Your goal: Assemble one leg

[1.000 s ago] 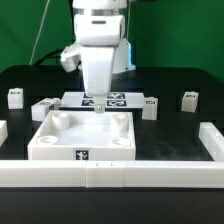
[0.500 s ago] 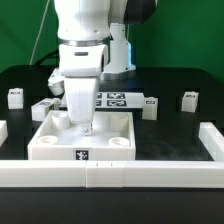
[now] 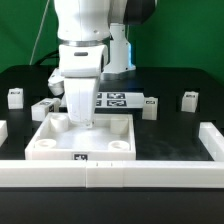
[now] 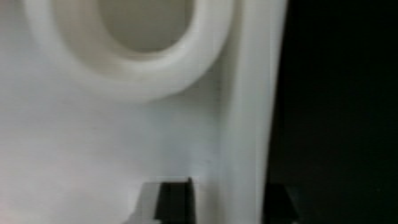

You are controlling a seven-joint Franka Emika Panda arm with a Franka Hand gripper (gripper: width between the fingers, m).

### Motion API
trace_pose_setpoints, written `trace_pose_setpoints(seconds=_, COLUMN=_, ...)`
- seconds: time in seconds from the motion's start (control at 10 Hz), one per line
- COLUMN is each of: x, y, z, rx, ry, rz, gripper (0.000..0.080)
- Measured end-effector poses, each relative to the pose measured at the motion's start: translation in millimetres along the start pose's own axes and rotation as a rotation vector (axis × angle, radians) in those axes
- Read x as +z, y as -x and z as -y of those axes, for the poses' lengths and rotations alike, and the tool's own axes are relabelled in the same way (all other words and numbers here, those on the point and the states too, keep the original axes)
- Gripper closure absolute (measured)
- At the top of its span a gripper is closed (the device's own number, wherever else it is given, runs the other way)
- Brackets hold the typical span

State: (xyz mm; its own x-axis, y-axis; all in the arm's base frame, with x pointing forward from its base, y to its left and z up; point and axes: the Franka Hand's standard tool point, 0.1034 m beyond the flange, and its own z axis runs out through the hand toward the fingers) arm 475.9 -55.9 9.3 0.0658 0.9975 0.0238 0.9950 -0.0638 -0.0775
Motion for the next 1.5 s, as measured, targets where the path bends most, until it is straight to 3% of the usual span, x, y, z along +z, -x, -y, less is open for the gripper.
trace_pose_setpoints(seconds=0.2, x=-1.8, y=0.1, z=-3.0, rx=0.0, ry=0.014, rz=0.0, gripper=0.0739)
trace_pose_setpoints(seconds=0.9, x=-5.0, y=-5.8, z=-7.0, rx=-0.038, ry=0.022, rz=0.002, gripper=0.0739)
trace_pose_setpoints(seconds=1.0, x=-5.6, y=-16.7, z=-7.9, rx=-0.058, ry=0.022, rz=0.0, gripper=0.0739)
trace_pose_setpoints(seconds=1.4, x=-0.2, y=-88.4, z=-11.0, rx=-0.044, ry=0.021, rz=-0.035, gripper=0.0739)
trace_pose_setpoints(seconds=1.5, x=-0.2, y=-96.4, z=-13.4, rx=-0.039, ry=0.024, rz=-0.038, gripper=0.0739)
